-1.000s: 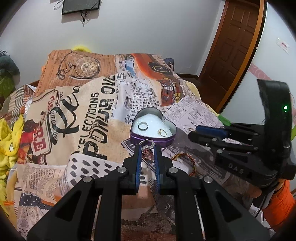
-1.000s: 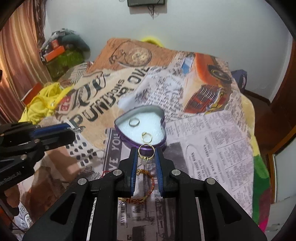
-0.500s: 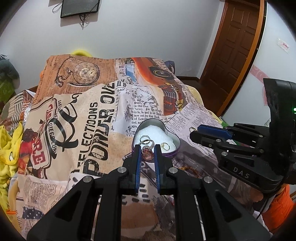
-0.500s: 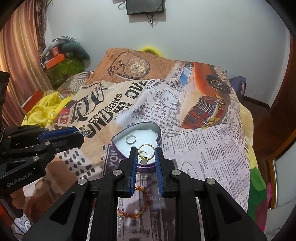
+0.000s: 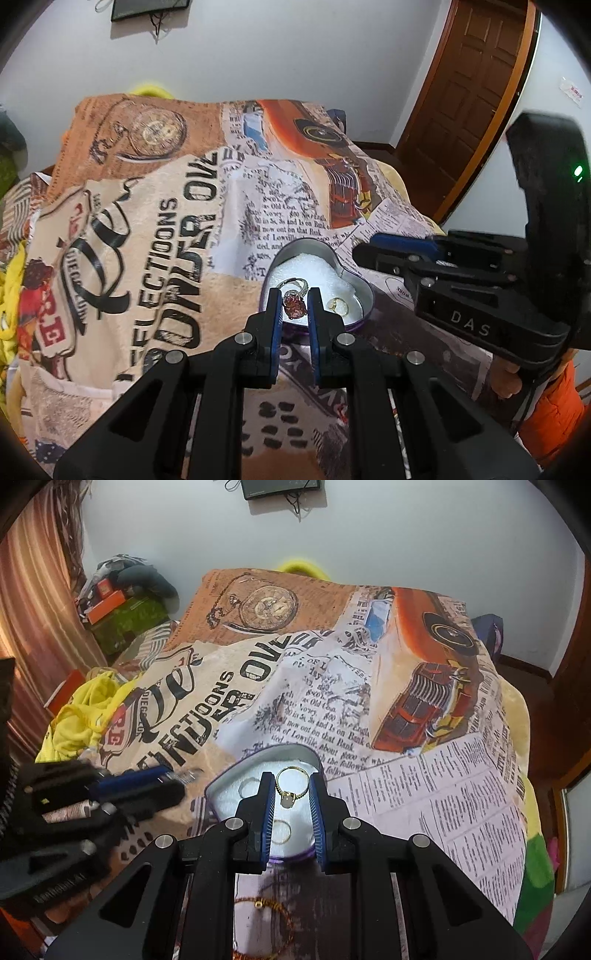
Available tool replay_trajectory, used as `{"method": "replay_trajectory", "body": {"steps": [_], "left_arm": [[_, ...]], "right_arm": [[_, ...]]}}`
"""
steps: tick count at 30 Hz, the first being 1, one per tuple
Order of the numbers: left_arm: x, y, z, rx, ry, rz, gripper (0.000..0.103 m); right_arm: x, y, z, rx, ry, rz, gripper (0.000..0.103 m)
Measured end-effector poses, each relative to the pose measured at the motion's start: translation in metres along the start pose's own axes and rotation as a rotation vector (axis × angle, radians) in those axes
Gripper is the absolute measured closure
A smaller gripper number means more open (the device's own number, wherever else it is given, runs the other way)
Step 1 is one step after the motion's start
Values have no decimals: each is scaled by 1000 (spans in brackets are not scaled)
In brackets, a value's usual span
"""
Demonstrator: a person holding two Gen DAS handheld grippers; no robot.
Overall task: Organize jewelry
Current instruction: 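Carry both rings into the heart tin and open both tools onto the foam, then move both open tools back toward the braided bracelets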
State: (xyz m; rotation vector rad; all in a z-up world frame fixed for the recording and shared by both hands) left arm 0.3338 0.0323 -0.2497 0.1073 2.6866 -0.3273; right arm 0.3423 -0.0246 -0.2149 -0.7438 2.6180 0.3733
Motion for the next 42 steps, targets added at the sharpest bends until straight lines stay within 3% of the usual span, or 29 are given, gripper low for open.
{"method": "replay_trajectory", "body": {"steps": [20, 27, 38, 42], "left_arm": [[-3, -3, 28, 59, 42, 23, 91], [-1, 6, 20, 45, 36, -3, 91], [4, -5, -19, 0, -8, 16, 91], [8, -12, -37, -14, -24, 27, 91]], "right_arm": [[-9, 9, 25, -43, 66, -45, 86], [-7, 2, 22, -39, 70, -23, 84], [8, -2, -16, 34, 37, -28, 80], [16, 1, -34, 46, 15, -31, 73]]}}
Point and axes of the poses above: each gripper's, at about its wrist camera, not at the fingertips, and z roughly the way its jaws point, y to its left, x to its underside, the point moved 10 cm from there along z, roughly the way its jaws point, and after that the axes turned 15 degrees about y, right-handed, at the moved point
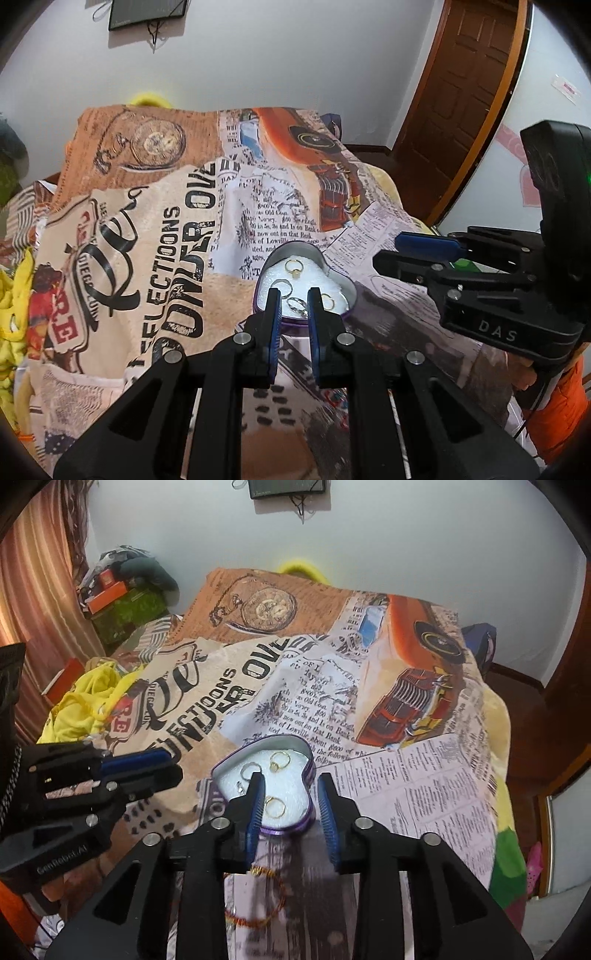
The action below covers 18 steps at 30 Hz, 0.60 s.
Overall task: Organize jewelry
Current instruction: 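Move both open tools back toward the braided bracelets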
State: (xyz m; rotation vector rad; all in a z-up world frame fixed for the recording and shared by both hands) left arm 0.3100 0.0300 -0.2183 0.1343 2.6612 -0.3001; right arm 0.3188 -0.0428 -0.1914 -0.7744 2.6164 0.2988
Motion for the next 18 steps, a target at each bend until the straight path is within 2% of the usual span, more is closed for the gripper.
{"method": "replay_trajectory", "body": {"steps": [9, 18], "left_arm": [[21, -19, -24, -24, -6, 33, 91], [43, -30, -8, -22, 52, 52, 91]], "right_arm": [[25, 10, -23, 19, -15, -6, 71], [52, 6, -14, 44, 20, 14, 71]]}}
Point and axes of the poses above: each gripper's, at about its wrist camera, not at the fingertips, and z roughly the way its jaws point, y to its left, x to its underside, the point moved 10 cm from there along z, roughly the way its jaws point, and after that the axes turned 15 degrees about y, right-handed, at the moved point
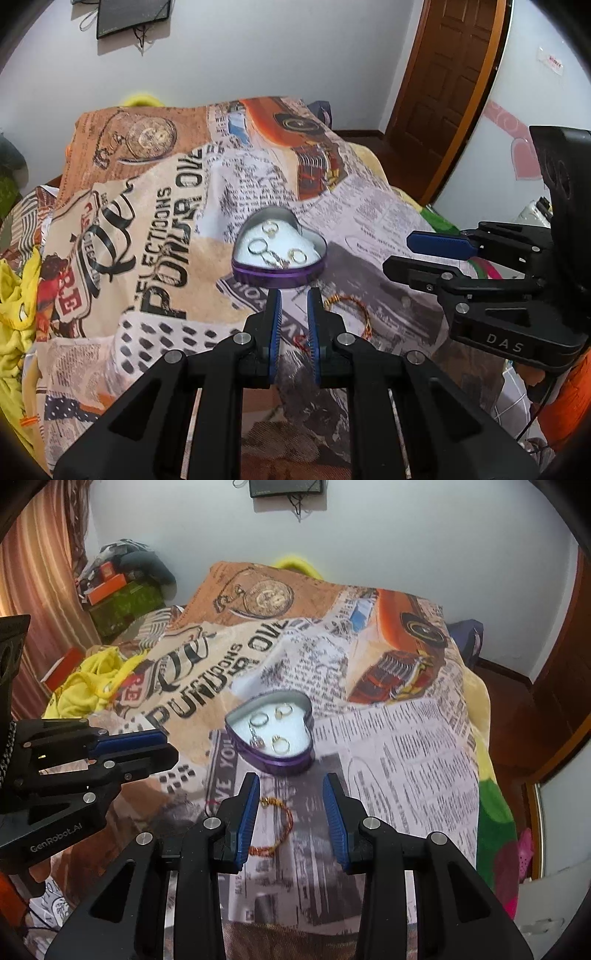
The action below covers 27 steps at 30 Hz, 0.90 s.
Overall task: Organize jewelry
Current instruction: 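Move both open tools back toward the braided bracelets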
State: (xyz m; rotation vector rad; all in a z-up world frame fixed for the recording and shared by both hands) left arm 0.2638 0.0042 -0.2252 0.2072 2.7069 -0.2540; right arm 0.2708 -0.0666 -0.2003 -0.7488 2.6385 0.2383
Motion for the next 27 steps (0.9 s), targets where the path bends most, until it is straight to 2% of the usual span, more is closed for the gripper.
{"method": "replay_trajectory", "body": {"steps": [10, 15, 17, 21, 23, 27], "left_arm": [[26, 0, 37, 21, 104, -10, 91], [32, -2, 52, 31, 142, -10, 91], [33, -3, 57, 33, 152, -11, 91], [33, -4, 66, 58, 163, -22, 91], [33, -5, 73, 81, 167, -40, 91], [30, -7, 78, 75, 159, -45, 91]], "right_arm": [[30, -3, 42, -34, 107, 32, 71], [43, 7, 58, -22, 150, -6, 71], [46, 8, 58, 0, 143, -30, 71], [48, 1, 55, 37, 130, -49, 62], [50, -6, 54, 46, 127, -40, 61], [51, -25, 52, 70, 122, -1, 61]]}}
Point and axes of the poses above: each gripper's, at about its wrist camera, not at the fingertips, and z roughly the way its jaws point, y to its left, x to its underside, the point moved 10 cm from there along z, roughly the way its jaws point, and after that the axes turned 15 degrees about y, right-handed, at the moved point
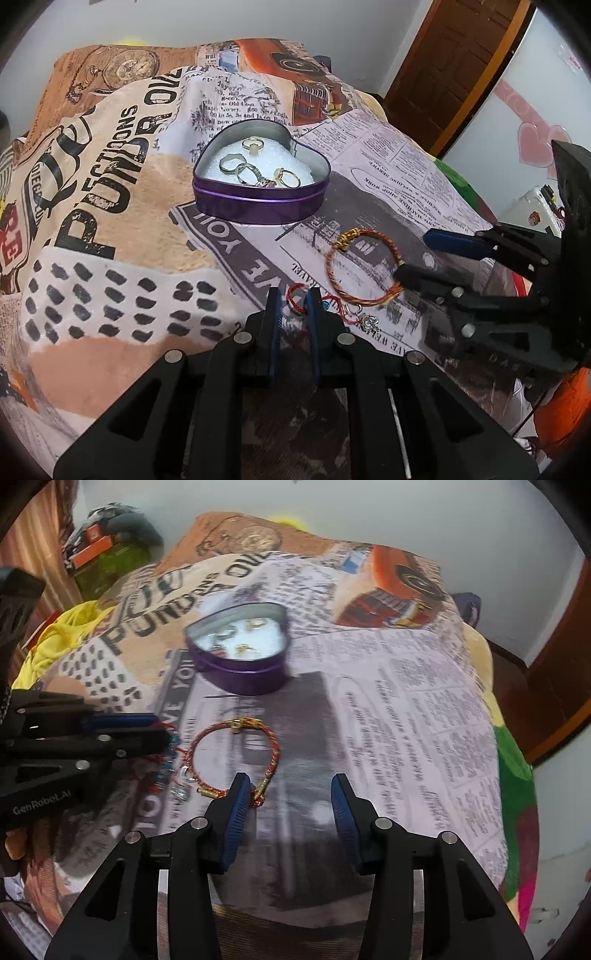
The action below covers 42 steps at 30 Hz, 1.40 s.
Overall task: Organize jewelry
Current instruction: 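Move both open tools back toward the braided bracelets, then grasp the orange braided bracelet with the right tool while the left tool grasps the red beaded bracelet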
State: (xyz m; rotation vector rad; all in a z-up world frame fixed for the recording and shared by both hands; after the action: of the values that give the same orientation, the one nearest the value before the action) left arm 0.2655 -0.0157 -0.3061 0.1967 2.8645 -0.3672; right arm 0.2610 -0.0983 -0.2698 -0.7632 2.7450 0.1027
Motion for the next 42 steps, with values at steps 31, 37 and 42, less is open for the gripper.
{"method": "replay_trajectory", "body": {"steps": [31, 37, 42], "left_arm": [[-5, 5, 3, -19, -48, -31, 103], [-6, 8, -4, -50, -64, -50, 103], [-6, 8, -16, -58, -82, -54, 103]], "right_arm": [[-1, 18, 11, -37, -1, -25, 28], [-5, 20, 8, -43, -21, -41, 66], [-6, 25, 6, -46, -25, -41, 91]]}}
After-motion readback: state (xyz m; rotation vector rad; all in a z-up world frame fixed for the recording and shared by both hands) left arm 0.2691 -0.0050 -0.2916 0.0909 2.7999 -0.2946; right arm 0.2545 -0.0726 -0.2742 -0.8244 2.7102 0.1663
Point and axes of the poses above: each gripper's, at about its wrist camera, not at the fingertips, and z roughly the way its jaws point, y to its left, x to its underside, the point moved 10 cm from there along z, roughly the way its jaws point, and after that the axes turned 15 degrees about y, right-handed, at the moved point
